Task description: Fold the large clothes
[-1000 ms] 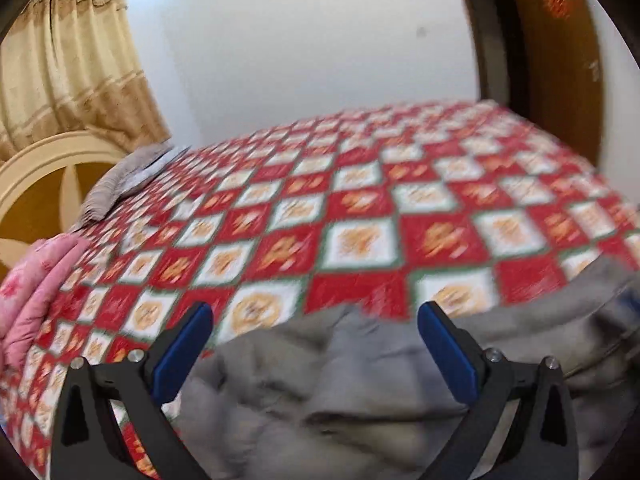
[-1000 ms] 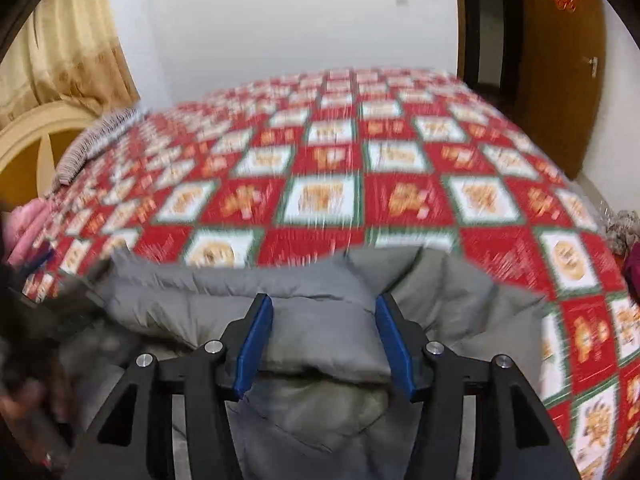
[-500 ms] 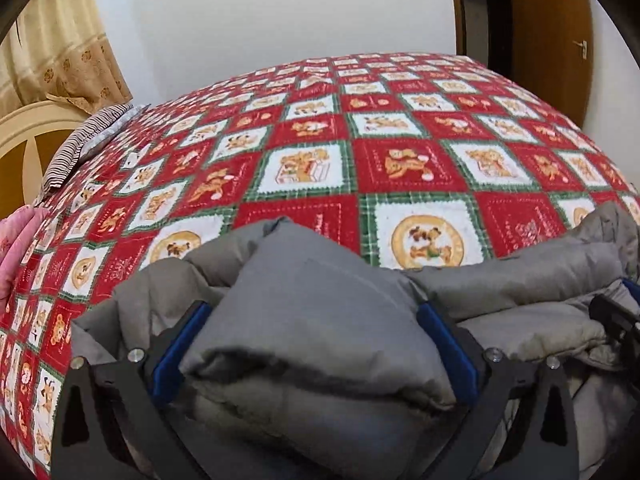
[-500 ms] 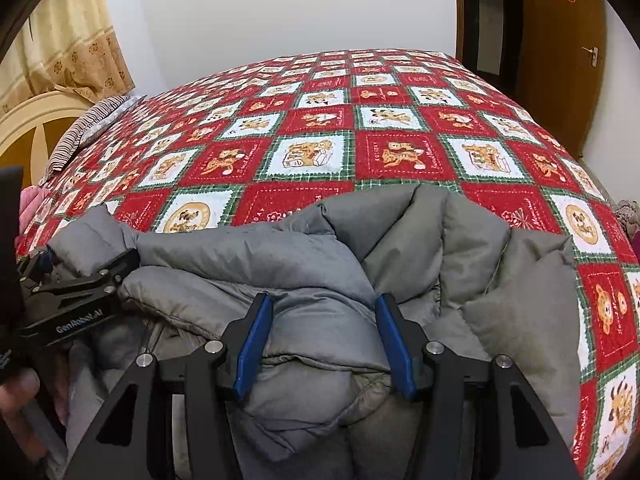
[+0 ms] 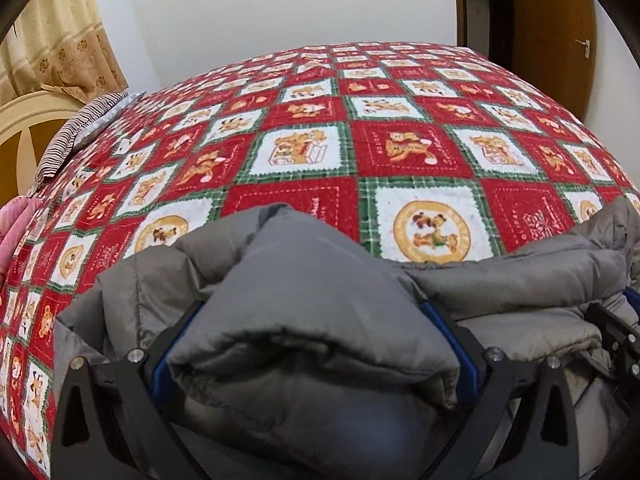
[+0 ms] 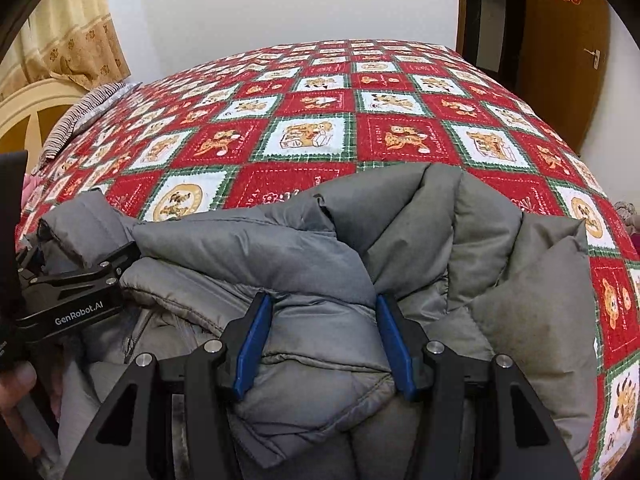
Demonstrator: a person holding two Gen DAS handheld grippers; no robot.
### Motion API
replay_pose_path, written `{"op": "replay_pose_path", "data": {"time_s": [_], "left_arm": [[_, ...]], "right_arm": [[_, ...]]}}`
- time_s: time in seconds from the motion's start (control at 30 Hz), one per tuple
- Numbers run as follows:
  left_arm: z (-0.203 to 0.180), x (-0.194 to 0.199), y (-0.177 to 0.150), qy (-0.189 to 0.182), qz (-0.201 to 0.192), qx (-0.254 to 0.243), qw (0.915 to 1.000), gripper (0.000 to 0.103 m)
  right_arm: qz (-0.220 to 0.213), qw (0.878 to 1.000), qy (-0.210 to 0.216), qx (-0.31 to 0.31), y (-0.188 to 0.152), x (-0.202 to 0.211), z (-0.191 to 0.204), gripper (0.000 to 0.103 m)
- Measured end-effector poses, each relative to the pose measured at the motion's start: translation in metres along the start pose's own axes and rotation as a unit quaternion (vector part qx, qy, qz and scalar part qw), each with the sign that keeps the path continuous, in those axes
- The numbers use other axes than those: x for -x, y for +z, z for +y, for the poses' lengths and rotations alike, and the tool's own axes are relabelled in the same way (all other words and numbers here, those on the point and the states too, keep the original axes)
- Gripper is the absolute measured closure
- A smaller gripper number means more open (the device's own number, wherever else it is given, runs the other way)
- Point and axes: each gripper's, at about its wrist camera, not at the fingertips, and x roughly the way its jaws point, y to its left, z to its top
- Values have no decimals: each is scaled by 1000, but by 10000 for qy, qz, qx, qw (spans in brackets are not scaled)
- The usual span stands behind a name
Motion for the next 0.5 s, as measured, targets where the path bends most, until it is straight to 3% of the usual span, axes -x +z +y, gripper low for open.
{"op": "replay_pose_path", "data": {"time_s": [0.5], "left_arm": [[1,-1,-1,44,-3,-55,10000,0]], "right_arm": [[11,10000,-38,28,-1,-2,1,48]]}}
